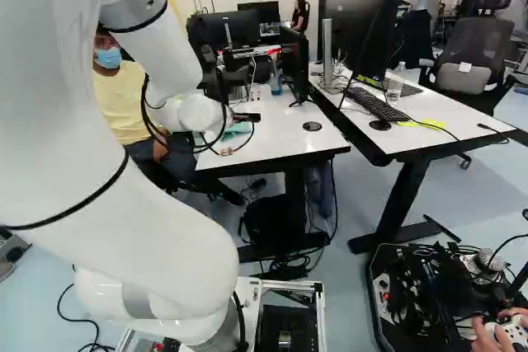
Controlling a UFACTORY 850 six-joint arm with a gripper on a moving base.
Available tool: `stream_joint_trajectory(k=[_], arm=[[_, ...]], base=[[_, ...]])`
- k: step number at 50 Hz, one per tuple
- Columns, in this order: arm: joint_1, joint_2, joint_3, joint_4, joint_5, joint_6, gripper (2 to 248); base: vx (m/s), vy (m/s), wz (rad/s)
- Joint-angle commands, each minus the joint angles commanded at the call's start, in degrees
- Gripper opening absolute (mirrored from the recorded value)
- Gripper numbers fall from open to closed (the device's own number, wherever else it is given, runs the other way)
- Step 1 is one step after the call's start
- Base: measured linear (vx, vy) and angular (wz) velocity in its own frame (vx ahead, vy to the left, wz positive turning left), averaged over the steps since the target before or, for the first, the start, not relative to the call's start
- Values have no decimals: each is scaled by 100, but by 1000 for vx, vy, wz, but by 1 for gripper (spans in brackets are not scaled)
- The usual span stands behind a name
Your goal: Clean the table with the green towel
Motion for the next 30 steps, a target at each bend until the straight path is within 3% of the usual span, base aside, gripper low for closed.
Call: stream_joint_trajectory(k=[30], arm=[[-251, 680, 1203, -11, 1147, 0, 247]], base=[[0, 0, 0]])
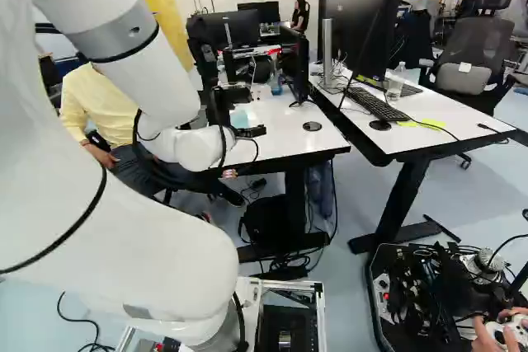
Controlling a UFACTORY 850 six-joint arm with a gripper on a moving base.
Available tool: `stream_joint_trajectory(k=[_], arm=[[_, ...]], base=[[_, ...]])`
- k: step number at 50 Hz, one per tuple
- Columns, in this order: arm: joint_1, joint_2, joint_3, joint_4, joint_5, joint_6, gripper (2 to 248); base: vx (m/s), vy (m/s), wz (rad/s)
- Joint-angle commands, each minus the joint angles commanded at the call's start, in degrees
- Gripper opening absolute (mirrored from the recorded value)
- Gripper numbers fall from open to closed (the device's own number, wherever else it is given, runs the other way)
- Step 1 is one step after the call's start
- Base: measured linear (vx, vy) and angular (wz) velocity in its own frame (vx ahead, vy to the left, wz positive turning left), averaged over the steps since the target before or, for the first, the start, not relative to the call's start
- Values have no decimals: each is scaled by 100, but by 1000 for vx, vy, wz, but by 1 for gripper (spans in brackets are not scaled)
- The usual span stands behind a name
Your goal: Clean the table with the green towel
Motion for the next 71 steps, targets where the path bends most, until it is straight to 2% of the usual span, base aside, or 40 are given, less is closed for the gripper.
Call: stream_joint_trajectory(k=[32, 71], arm=[[-133, 361, 638, -6, 609, 0, 247], [-149, 402, 712, -6, 679, 0, 247]], base=[[0, 0, 0], [0, 0, 0]])
